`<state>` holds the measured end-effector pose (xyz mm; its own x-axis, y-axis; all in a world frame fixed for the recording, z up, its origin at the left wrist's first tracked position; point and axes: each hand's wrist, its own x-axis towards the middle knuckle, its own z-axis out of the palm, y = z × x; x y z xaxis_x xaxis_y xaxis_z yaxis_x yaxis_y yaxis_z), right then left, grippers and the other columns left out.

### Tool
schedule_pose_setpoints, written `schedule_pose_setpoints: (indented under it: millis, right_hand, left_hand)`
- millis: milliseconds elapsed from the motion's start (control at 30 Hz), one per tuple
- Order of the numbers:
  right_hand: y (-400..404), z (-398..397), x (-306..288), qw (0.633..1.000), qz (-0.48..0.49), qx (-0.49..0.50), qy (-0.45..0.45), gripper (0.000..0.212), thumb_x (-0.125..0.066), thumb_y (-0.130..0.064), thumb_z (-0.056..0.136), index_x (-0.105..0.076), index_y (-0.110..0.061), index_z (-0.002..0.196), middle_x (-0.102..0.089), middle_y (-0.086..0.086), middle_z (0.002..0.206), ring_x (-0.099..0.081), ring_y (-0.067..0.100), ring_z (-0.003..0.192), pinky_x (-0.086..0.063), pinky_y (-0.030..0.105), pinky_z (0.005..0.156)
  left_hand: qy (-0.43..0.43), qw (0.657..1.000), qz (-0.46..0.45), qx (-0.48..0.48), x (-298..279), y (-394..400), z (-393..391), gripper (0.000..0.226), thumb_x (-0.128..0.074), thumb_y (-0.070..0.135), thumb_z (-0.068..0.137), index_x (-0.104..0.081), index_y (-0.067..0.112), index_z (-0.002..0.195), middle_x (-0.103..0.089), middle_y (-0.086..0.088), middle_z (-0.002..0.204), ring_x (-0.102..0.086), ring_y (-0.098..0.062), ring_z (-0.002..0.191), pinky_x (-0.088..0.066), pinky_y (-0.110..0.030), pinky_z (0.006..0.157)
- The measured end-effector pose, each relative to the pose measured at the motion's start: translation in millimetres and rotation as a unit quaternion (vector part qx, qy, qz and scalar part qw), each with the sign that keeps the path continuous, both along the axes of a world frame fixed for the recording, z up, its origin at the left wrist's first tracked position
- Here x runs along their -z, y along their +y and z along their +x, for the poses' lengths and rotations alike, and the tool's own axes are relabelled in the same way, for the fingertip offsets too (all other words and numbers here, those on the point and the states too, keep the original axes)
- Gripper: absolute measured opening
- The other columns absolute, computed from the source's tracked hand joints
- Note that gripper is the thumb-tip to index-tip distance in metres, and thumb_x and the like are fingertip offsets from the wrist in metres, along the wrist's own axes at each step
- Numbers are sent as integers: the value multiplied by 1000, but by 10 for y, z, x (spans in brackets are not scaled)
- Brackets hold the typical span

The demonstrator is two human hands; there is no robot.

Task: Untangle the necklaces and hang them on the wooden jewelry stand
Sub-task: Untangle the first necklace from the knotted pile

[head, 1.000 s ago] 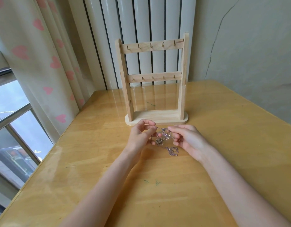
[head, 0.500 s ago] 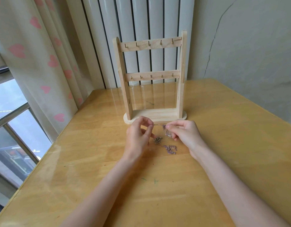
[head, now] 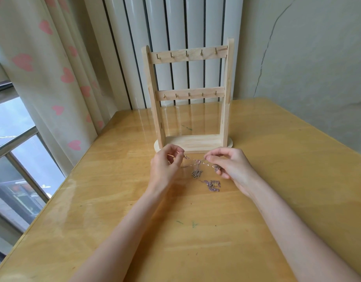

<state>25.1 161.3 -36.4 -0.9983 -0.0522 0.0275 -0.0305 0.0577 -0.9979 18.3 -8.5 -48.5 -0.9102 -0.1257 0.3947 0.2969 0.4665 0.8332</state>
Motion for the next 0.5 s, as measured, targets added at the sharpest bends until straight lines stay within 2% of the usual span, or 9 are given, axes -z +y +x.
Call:
schedule_pose_setpoints:
  millis: [67,100,133,200,267,333,367,433,500]
  right_hand:
    - [-2,4,8,1000,3,-1,-3,7,-62,-2,85,-69,-3,83,-61,0,79,-44,10,43,-28,16,36]
    - [0,6,11,1000,1,-3,-2,7,-61,-2,85,-68,-2,84,-62,1,78,-44,10,42,-28,16,36]
    - [3,9,10,1000,-3,-6,-3,7,-61,-2,85,-68,-2,84,-63,3,77,-44,9,42,-28,16,36]
    - [11,12,5,1000,-12,-16,-9,7,-61,-1,85,-68,-1,85,-62,5,73,-44,9,42,-28,16,36]
    - [18,7,2,999,-22,-23,-13,8,-61,-1,85,-68,1,88,-61,5,71,-43,9,43,-27,16,36]
    - [21,5,-4,999,-28,-25,-12,8,-61,-1,85,-67,1,88,-60,4,71,-43,8,43,-26,16,35]
    - [26,4,-6,999,-28,-25,-10,7,-60,-1,85,-67,0,87,-60,4,71,-43,8,43,-26,16,35]
    - [33,10,-4,1000,-7,-20,-2,7,-62,-3,85,-68,-5,86,-60,2,74,-44,7,43,-29,17,37]
    - [29,11,9,998,64,-14,21,9,-64,-8,85,-70,-12,90,-62,-1,87,-46,4,46,-36,15,42]
  left_hand:
    - [-11,999,-20,29,15,1,-7,21,-58,12,88,-63,30,78,-55,14,74,-46,7,63,-34,-10,61]
    - [-16,998,-35,43,32,10,-8,21,-59,19,88,-63,36,78,-56,14,78,-47,8,72,-36,-14,69]
    - [-23,997,-54,53,47,23,-6,18,-59,29,85,-63,44,75,-57,14,82,-49,4,84,-38,-22,80]
    - [-35,993,-87,71,53,53,15,8,-56,52,74,-62,56,69,-58,14,86,-52,-13,100,-38,-39,94]
    - [-40,990,-99,90,65,65,22,10,-52,62,65,-61,61,69,-62,16,88,-54,-18,102,-37,-47,98]
    - [-47,991,-78,101,38,76,36,9,-57,61,65,-64,55,68,-65,16,86,-56,-11,97,-37,-46,98]
    - [-51,992,-46,109,19,75,43,6,-63,54,69,-66,49,67,-66,16,84,-56,-2,88,-40,-37,95]
    - [-74,989,34,121,-16,80,66,11,-71,31,78,-68,35,69,-63,8,81,-50,7,64,-42,-13,70]
    - [-99,984,78,127,-15,71,65,11,-68,20,83,-68,23,72,-58,-2,75,-45,2,53,-40,-11,49]
